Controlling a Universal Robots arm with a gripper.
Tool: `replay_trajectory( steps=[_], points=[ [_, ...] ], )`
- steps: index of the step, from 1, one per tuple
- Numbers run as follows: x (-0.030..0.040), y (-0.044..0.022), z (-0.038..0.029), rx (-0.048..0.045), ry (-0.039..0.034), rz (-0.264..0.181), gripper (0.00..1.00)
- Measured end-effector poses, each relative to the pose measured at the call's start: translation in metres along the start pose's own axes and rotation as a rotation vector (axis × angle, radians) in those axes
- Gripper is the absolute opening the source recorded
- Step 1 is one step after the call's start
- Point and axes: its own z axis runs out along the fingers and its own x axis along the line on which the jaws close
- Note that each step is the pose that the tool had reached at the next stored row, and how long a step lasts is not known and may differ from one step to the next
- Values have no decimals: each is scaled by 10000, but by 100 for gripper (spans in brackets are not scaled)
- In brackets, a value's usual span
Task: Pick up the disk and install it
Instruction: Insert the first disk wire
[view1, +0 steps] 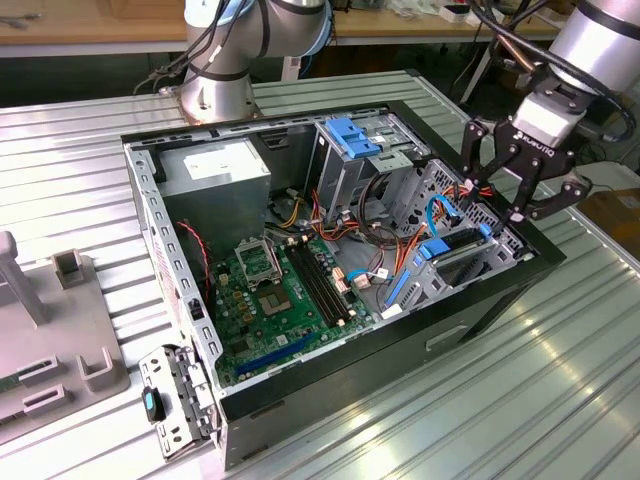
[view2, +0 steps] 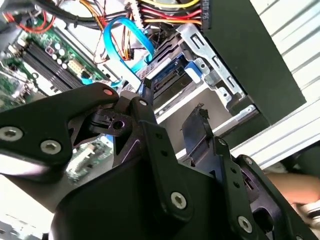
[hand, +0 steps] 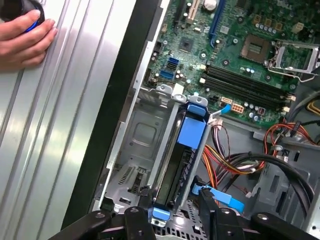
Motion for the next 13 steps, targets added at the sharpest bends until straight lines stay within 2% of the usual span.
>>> replay_trajectory(
  steps=[3, 5, 9, 10, 12, 13],
  points=[
    [1, -4, 1, 8, 8, -916, 50],
    [2, -5, 1, 11, 12, -1309, 50],
    [4, -12, 3, 22, 21, -2453, 50],
    [6, -17, 3, 26, 27, -2963, 50],
    [11, -31, 3, 30, 31, -3460, 50],
    [11, -32, 3, 30, 32, -3499, 50]
  ],
)
